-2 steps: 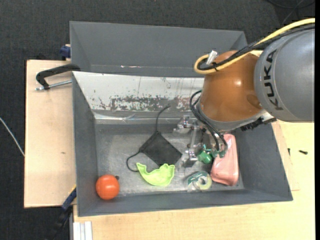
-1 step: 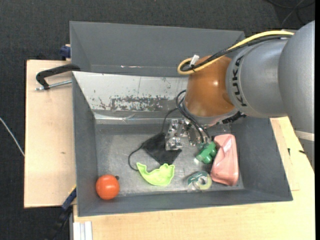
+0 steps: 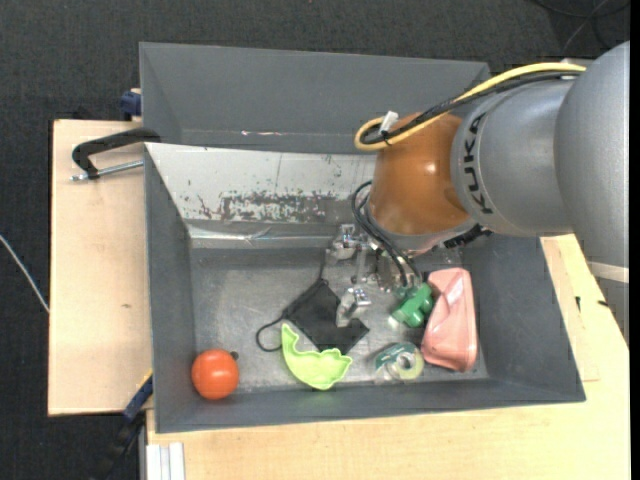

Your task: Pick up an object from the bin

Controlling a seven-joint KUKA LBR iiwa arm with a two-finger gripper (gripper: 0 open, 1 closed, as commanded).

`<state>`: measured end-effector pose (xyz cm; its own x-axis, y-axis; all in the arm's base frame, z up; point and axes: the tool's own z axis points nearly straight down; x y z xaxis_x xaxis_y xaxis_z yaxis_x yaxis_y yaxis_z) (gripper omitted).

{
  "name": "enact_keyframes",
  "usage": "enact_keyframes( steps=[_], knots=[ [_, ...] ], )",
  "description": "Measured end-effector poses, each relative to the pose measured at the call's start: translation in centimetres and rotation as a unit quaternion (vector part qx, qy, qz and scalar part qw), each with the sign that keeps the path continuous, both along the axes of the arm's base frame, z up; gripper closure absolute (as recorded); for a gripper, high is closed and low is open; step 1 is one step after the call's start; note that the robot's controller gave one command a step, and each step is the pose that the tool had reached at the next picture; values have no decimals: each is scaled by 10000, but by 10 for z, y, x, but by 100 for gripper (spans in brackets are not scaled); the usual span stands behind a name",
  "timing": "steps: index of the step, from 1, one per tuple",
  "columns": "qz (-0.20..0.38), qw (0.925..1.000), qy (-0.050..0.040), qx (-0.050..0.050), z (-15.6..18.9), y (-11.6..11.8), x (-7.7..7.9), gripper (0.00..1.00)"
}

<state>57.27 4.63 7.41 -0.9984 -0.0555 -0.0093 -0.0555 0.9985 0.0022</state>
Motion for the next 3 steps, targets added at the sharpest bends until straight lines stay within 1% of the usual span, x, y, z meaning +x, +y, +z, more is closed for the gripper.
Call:
enact_keyframes(
  steps=[1, 2, 3],
  knots=[
    [2, 10000, 0, 0, 0, 0, 0, 0],
    [731, 9973, -18, -18, 0, 3, -4, 0],
    [1813, 9834, -20, -31, 0, 21, -15, 0]
  ],
)
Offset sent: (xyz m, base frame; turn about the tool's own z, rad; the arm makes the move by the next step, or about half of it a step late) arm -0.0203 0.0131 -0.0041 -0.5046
